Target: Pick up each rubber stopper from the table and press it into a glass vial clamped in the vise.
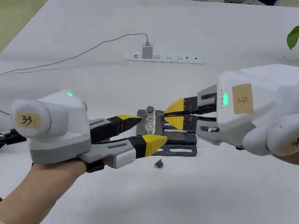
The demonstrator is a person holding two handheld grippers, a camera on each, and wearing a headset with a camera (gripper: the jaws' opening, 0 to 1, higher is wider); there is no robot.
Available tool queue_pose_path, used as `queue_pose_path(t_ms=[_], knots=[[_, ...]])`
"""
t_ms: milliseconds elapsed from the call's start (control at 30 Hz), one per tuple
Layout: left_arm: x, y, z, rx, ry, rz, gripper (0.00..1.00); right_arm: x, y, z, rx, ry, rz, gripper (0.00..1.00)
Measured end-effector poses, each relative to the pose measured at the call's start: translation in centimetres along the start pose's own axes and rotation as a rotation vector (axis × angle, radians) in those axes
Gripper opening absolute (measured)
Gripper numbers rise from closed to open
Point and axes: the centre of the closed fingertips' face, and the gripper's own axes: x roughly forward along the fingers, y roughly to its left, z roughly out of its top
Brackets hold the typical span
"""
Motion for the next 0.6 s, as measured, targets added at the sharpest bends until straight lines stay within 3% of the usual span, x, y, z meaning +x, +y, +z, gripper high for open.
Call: queue_pose_path(t_ms=[133,600], knots=[[-0.3,-0.4,0.6,-0.048,-0.034,-0.026,0.27,-0.1,0.4,0.2,-0.028,-0.008,0.009,0.00],[-0.3,-1.6,0.6,-0.092,-0.032,-0.088,0.09,-0.2,1.2,0.9,-0.089,-0.045,0.032,0.00]])
